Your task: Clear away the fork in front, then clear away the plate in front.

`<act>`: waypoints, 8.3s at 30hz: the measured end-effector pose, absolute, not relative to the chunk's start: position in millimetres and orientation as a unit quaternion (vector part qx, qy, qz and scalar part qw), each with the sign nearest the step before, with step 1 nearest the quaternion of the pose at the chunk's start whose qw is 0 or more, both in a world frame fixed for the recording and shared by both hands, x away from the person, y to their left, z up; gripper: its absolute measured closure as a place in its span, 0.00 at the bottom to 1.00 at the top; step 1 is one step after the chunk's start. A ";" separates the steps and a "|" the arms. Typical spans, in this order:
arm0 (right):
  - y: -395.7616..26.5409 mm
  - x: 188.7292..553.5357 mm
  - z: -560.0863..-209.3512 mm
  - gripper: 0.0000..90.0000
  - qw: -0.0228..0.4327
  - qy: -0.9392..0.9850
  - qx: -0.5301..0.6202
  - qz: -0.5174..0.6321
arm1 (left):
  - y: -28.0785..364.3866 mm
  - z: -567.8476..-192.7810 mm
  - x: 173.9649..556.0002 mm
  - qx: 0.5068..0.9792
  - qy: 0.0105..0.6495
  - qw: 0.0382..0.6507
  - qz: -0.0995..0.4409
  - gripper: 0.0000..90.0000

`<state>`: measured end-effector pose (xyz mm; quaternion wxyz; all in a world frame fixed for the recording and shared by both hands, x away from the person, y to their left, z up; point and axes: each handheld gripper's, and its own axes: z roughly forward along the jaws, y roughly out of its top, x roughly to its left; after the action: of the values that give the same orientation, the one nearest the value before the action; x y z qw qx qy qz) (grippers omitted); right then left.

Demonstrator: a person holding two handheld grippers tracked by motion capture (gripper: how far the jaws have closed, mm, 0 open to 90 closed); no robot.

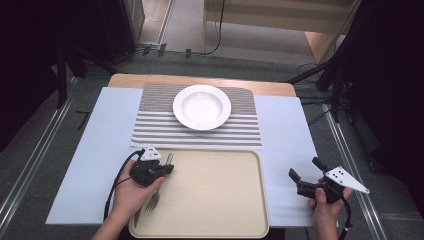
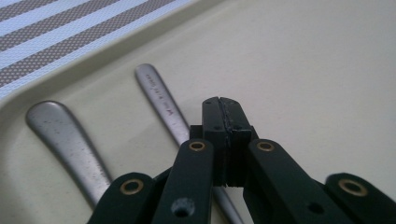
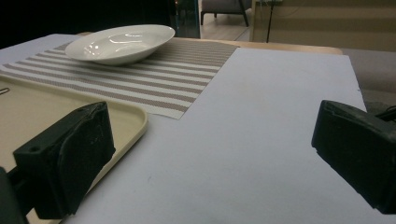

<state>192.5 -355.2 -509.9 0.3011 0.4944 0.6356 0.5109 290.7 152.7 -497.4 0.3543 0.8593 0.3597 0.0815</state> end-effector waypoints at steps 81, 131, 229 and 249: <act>-345.2 170.5 -494.9 0.00 0.284 0.639 0.478 0.532 | 177.9 -452.6 329.8 0.783 0.361 0.504 0.046 0.00; -353.6 157.3 -498.4 0.00 0.284 0.655 0.458 0.530 | 144.6 -463.5 450.9 0.780 0.426 0.458 0.029 0.00; -362.9 156.3 -504.2 0.00 0.282 0.651 0.471 0.525 | 121.6 -487.5 488.5 0.630 0.605 0.483 -0.059 0.92; -360.7 156.9 -504.2 0.00 0.285 0.655 0.468 0.521 | 135.9 -470.5 466.2 0.637 0.570 0.510 -0.095 0.92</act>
<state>156.9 -360.7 -504.2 0.2852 0.4679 0.6545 0.5209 466.2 135.9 -470.5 0.5104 0.6369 0.5699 -0.0950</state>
